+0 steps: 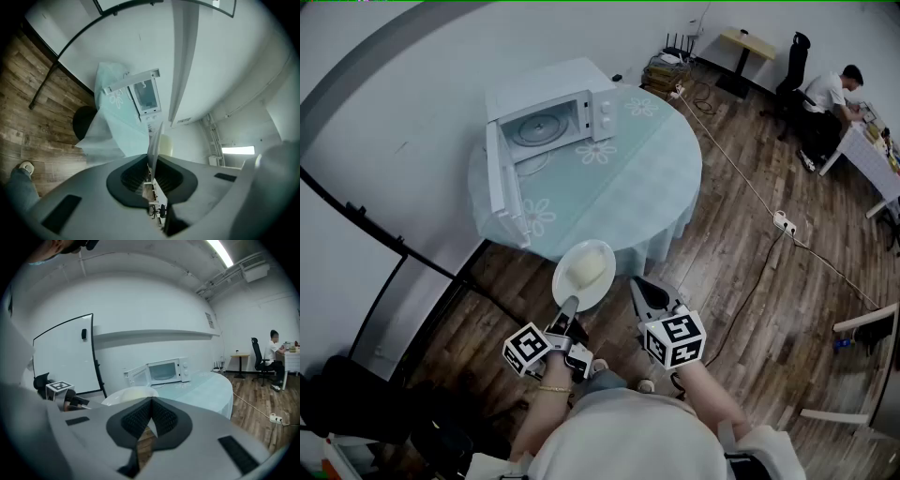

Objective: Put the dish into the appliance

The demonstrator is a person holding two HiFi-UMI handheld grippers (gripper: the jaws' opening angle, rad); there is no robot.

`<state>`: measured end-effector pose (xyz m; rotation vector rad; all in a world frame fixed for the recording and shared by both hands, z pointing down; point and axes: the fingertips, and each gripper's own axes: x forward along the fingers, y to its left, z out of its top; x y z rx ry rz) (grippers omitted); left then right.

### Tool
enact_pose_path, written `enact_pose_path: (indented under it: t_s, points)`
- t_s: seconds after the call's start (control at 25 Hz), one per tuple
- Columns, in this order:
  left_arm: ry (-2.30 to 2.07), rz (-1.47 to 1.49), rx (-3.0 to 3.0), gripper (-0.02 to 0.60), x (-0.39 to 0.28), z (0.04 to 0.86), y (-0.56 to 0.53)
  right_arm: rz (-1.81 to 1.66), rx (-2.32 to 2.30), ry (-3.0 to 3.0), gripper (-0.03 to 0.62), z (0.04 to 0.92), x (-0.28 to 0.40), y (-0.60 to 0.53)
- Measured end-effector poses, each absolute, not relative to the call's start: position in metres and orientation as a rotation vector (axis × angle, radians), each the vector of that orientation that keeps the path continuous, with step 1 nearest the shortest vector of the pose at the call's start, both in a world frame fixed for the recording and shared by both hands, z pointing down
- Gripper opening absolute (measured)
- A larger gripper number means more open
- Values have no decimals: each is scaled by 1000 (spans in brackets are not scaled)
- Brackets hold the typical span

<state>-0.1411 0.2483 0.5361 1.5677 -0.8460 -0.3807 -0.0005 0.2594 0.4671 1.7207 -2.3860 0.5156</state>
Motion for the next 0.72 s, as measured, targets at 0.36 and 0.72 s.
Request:
enact_pose_path:
  t_s: [0.36,0.72]
  points:
    - [-863,-395,1552,41,-141,531,331,504,1699,-2399,5,468,2,347]
    - [-851,-447,1523,41,-149,526,338,486,1668,-2424,5,461,-9,360]
